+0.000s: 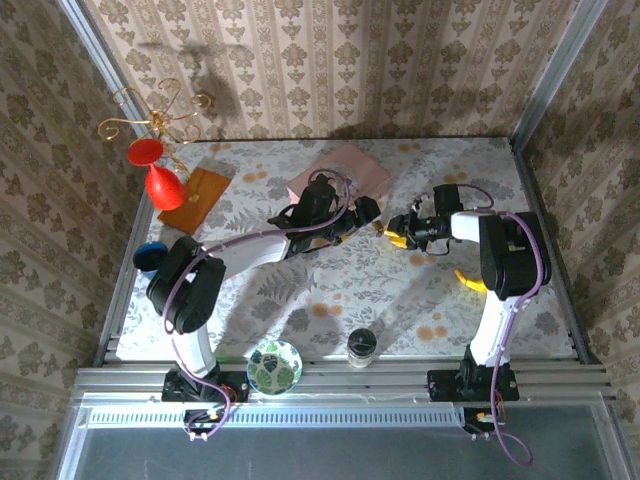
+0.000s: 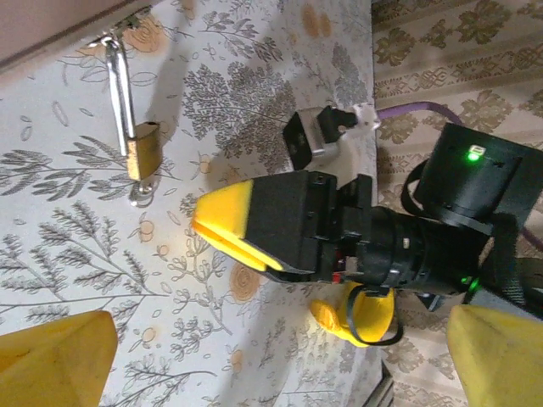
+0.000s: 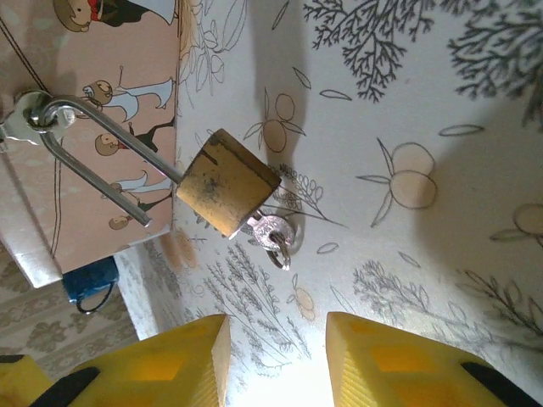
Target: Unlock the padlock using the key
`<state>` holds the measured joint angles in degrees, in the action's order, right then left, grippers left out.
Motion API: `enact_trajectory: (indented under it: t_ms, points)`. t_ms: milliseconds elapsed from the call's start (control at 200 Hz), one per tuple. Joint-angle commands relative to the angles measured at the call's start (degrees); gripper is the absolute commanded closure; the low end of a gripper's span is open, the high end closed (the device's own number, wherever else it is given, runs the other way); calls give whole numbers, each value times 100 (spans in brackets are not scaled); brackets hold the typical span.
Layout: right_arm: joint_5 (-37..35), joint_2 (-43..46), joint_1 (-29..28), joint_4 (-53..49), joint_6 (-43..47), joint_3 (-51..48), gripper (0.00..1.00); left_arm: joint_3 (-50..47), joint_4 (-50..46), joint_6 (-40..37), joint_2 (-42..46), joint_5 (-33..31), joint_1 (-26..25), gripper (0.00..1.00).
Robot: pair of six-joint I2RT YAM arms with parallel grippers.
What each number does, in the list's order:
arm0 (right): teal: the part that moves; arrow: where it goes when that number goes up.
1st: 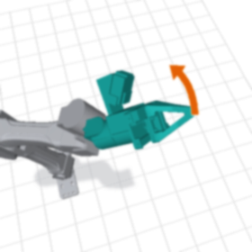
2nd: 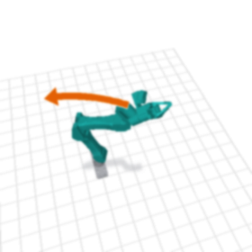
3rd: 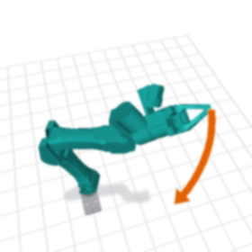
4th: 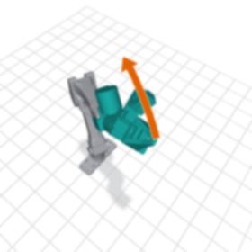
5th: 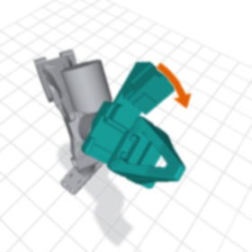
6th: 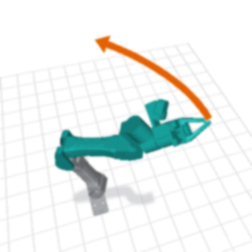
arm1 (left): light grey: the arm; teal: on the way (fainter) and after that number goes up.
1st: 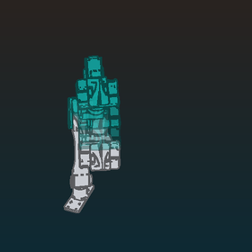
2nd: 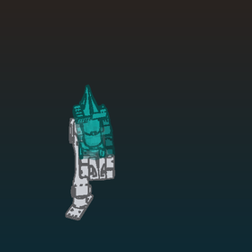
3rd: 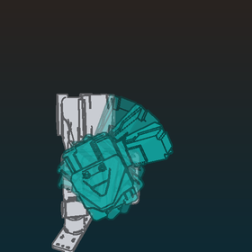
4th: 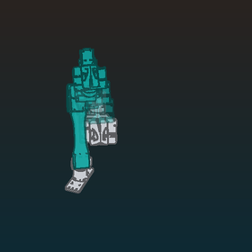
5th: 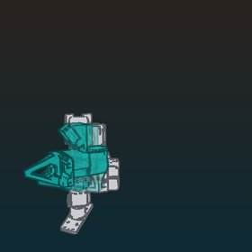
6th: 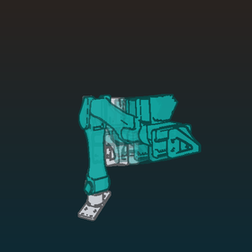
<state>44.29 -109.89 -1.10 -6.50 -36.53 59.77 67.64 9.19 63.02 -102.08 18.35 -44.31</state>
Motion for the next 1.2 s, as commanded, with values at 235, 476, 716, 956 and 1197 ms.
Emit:
enact_trajectory:
  t_ms: [235,476,716,956,1197]
  points:
    - [-1433,780,-574,-269,1316,370,69,318,-1308,-1715,823,-1474,155,0]
    - [-2746,357,-1125,84,1657,748,72,598,-1881,-2431,809,-2221,630,0]
    - [-2964,-67,-1136,354,1551,980,71,611,-1877,-2720,731,-2309,920,0]
    - [-2692,-353,-1134,575,1508,1155,72,667,-1789,-2777,518,-2535,1052,0]
    - [-2519,-538,-1133,562,1531,1360,71,734,-1702,-2702,335,-2491,1098,0]
